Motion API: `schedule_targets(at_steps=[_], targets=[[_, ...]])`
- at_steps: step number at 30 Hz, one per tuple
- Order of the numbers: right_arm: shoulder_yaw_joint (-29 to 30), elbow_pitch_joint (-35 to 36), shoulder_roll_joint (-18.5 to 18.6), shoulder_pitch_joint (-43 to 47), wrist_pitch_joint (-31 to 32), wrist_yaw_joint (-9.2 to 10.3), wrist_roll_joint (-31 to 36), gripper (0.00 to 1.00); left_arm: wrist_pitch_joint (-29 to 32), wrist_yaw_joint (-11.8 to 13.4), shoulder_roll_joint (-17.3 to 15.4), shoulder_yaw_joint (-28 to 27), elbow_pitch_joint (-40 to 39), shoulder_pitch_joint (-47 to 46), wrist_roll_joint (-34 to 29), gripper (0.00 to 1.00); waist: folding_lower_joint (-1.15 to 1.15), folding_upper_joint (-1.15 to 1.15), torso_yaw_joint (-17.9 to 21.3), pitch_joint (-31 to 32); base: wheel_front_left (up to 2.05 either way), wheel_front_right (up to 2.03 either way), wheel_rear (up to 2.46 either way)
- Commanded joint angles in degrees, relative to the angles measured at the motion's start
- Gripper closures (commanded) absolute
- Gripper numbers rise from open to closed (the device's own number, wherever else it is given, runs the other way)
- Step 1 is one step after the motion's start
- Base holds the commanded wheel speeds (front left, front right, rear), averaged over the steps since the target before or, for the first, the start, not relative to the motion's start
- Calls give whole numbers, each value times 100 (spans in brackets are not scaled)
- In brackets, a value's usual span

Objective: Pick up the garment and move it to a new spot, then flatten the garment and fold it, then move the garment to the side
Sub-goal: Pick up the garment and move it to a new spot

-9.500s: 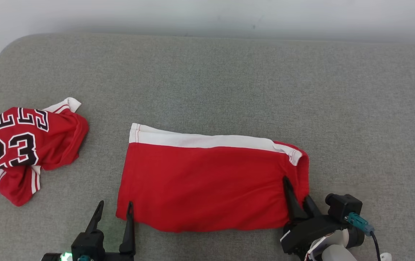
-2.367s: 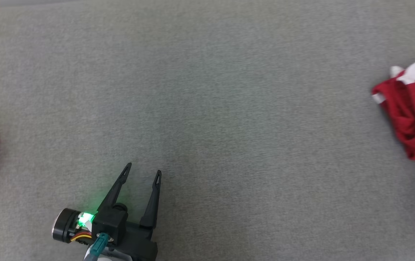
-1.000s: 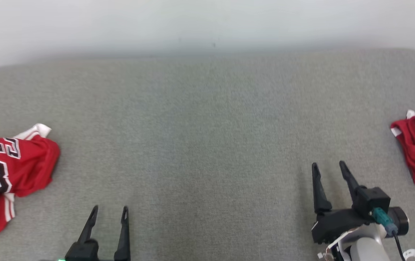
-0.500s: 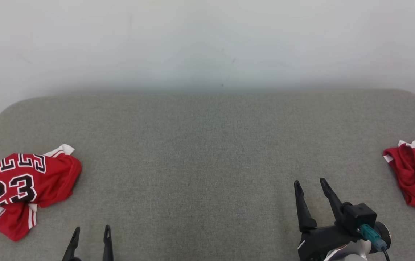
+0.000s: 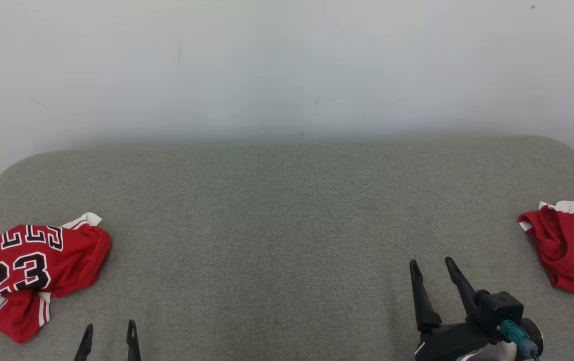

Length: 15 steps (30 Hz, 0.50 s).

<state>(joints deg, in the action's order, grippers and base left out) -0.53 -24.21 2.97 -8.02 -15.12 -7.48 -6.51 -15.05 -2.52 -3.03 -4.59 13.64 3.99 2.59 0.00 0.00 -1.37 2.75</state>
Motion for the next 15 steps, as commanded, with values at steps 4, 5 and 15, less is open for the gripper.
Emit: schedule_targets(at_steps=[4,5,15], targets=[[2,-9,-12,53,0,-1,18,0,-18,-10,16,-24,-33,45,-7,0,0,0,-6,-46,0,0,0],[1,-14,-13,56,0,-1,12,0,-18,-12,16,-23,-32,36,-7,0,0,0,-15,-57,0,0,0],[-247,-97,-14,10,0,-1,53,0,-18,18,16,36,8,-32,-22,0,0,0,-500,-195,0,0,0]])
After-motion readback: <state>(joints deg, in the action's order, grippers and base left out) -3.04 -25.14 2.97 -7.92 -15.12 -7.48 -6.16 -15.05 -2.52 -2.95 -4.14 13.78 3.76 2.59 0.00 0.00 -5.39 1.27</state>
